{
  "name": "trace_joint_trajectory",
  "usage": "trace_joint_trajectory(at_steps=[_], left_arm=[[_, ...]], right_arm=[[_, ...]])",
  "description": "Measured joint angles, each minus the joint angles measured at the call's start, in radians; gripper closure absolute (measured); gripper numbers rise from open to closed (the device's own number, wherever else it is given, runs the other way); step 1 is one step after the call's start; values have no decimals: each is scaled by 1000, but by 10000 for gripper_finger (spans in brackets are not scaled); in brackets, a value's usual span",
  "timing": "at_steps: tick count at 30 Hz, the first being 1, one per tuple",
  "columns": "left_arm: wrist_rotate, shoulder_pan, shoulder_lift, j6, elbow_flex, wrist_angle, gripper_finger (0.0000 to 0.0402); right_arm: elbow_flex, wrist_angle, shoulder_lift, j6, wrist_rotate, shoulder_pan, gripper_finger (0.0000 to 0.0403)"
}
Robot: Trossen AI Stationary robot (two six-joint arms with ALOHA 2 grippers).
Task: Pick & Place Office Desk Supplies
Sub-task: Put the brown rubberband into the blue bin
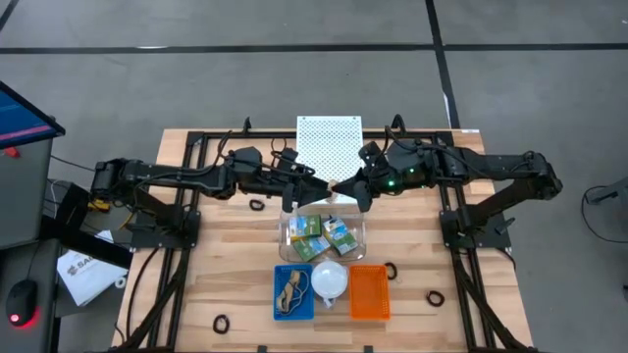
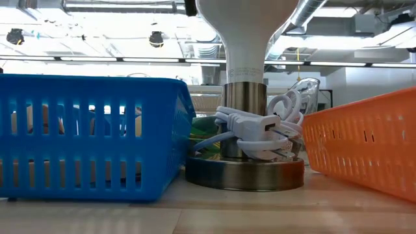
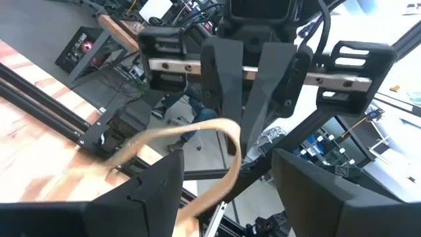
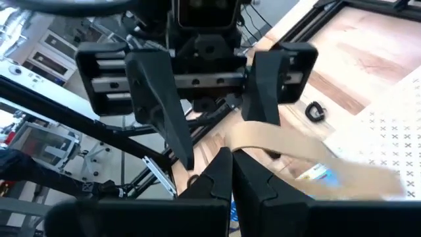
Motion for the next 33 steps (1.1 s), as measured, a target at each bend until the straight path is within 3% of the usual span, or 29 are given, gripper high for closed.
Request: trace_joint_trajectory(at_steps=[5, 9, 19, 24, 33], left_arm=[[13, 0, 0, -2, 0, 0, 180], [21, 0, 0, -17, 0, -1, 210], [21, 1, 0, -18, -1, -20, 391], [59, 1, 0, -38, -1, -19, 399], [200, -57, 0, -78, -1, -216, 400]], right_arm=[[0, -1, 0, -1, 2, -14, 403], [0, -1, 0, -8, 2, -24, 403], [0, 4, 0, -22, 0, -31, 403], [0, 32, 0, -54, -1, -30, 390], [0, 55, 0, -68, 0, -31, 289]])
